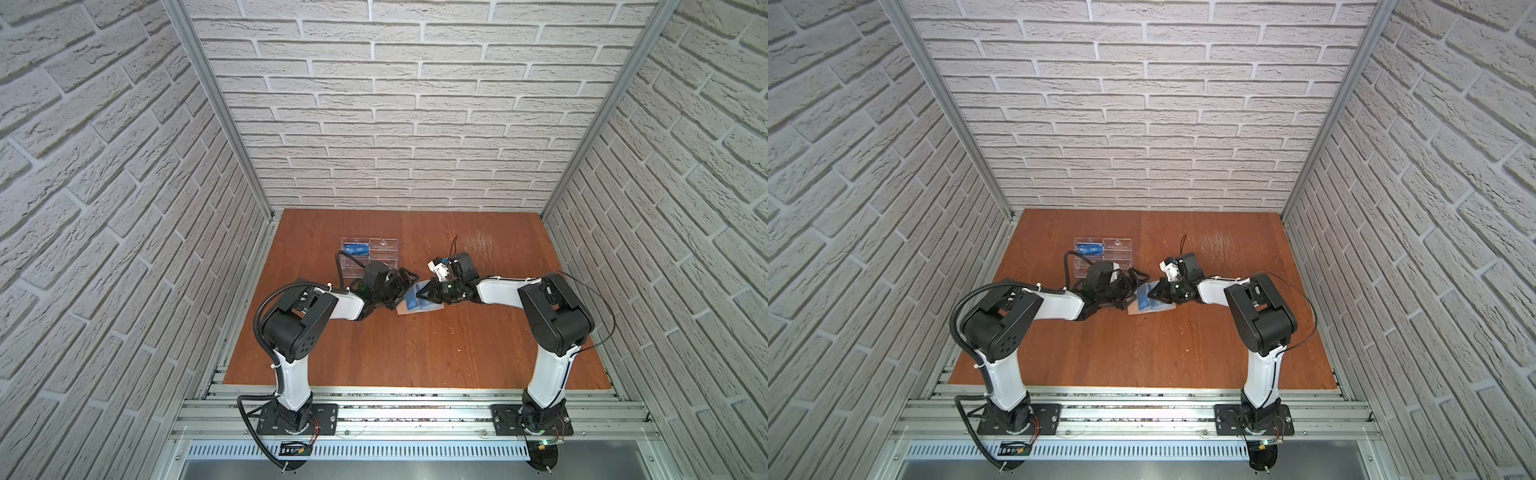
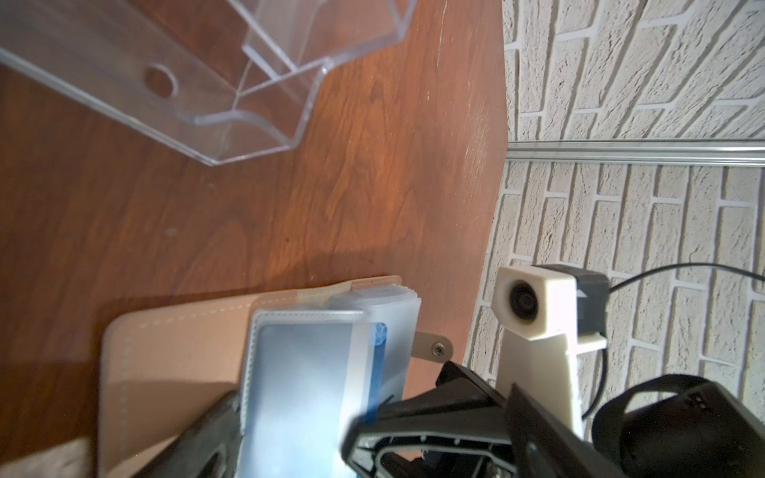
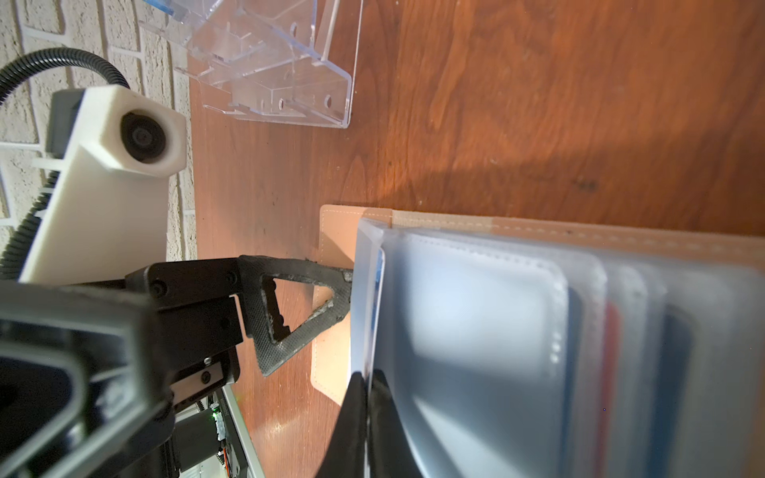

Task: Take the credit cards out of the card holder
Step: Take out the credit card from the card slot.

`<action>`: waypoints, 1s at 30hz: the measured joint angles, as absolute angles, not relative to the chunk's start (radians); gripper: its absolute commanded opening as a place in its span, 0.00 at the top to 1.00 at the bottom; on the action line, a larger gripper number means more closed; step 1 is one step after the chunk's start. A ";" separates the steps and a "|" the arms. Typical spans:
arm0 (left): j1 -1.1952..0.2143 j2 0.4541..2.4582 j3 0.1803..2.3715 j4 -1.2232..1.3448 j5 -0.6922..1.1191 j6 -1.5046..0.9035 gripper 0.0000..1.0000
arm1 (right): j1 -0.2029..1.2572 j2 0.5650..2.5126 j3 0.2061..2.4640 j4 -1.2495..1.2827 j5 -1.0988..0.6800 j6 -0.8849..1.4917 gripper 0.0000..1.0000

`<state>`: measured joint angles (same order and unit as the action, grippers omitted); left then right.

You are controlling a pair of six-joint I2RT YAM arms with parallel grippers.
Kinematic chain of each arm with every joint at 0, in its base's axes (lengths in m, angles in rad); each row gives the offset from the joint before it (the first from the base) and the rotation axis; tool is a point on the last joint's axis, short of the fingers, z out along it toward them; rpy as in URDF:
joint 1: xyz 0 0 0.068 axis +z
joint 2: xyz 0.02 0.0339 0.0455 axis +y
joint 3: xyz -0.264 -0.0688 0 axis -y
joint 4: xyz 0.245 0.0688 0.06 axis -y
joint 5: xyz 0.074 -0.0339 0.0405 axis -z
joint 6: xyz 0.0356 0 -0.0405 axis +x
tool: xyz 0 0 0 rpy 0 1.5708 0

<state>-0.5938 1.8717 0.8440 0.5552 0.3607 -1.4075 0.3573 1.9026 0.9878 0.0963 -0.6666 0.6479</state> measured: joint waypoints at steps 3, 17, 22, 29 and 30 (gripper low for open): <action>-0.594 1.873 0.844 0.558 0.361 -1.409 0.02 | 0.352 1.903 0.981 0.108 -0.676 0.652 0.92; -0.594 1.879 0.840 0.578 0.364 -1.412 0.02 | 0.330 1.903 0.947 0.171 -0.716 0.693 0.88; -0.594 1.879 0.839 0.581 0.364 -1.412 0.02 | 0.324 1.903 0.937 0.201 -0.732 0.711 0.88; -0.594 1.879 0.837 0.584 0.364 -1.412 0.02 | 0.318 1.903 0.935 0.210 -0.741 0.726 0.91; -0.594 1.879 0.837 0.585 0.364 -1.412 0.02 | 0.316 1.903 0.932 0.215 -0.741 0.727 0.91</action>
<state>-0.5938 1.8790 0.8368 0.5850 0.3645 -1.4120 0.3164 1.9026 0.9318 0.2153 -0.7414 0.7269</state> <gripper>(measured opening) 0.982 0.088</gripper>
